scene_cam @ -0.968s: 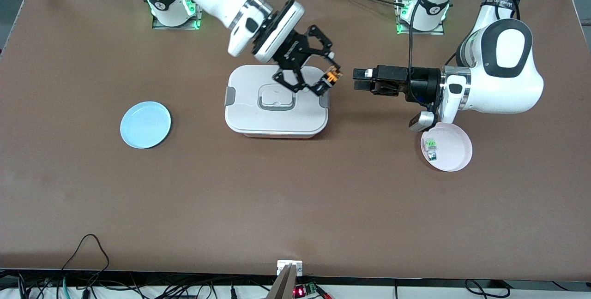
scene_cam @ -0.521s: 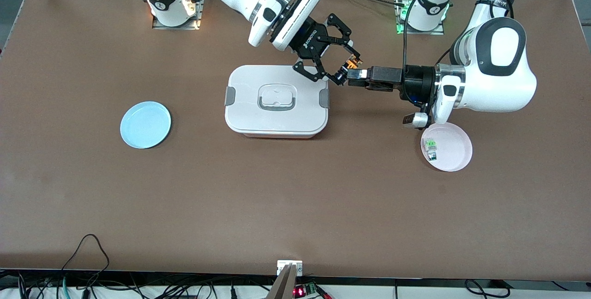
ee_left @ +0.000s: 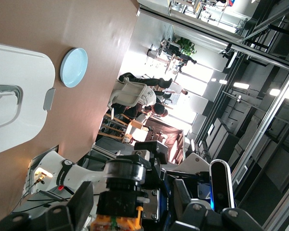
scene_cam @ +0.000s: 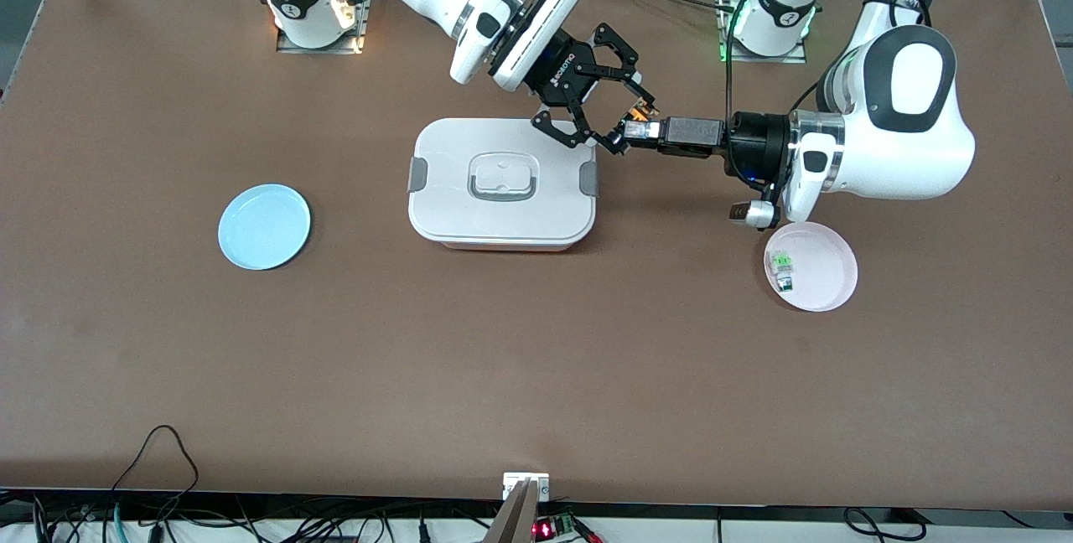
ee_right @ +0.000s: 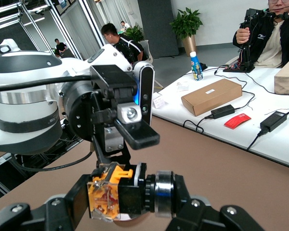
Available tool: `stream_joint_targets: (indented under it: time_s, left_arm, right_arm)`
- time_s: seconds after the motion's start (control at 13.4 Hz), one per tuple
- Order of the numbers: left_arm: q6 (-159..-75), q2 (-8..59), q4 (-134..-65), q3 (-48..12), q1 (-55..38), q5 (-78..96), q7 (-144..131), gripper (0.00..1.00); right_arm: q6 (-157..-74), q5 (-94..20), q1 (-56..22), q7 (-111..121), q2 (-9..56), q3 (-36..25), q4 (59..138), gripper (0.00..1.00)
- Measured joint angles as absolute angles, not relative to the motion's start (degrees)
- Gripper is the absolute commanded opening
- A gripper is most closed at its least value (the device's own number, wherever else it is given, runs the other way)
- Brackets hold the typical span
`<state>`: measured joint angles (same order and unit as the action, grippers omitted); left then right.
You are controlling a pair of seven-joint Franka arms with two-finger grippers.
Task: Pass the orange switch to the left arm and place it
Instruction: 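Grasp the orange switch with the left gripper and open the right gripper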
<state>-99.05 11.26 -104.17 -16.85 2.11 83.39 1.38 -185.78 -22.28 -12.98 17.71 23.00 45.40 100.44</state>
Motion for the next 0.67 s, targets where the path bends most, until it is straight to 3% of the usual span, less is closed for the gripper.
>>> stream_joint_targets:
  time_s: [0.15, 0.22, 0.3, 0.37, 0.67]
  left_arm:
    - [-98.69, 11.01, -104.63, -16.85, 2.14, 83.4, 0.86, 0.49]
    - [-98.68, 10.92, -105.05, -16.84, 2.15, 83.4, 0.86, 0.34]
    - [-98.65, 10.92, -105.37, -16.83, 2.15, 83.4, 0.88, 0.12]
    - [-98.65, 10.9, -105.41, -16.83, 2.17, 83.4, 0.88, 0.0]
    - [-98.59, 10.72, -105.43, -16.82, 2.26, 83.41, 0.93, 0.0]
  right_arm:
    - [-185.86, -22.28, -12.99, 17.7, 22.97, 45.41, 100.34, 0.0]
    - [-185.97, -22.28, -12.98, 17.69, 22.95, 45.41, 100.29, 0.0]
    - [-186.0, -22.28, -12.98, 17.69, 22.96, 45.41, 100.27, 0.0]
    - [-186.0, -22.29, -12.99, 17.69, 22.98, 45.41, 100.27, 0.0]
    - [-186.03, -22.3, -13.03, 17.02, 22.97, 45.44, 100.18, 0.0]
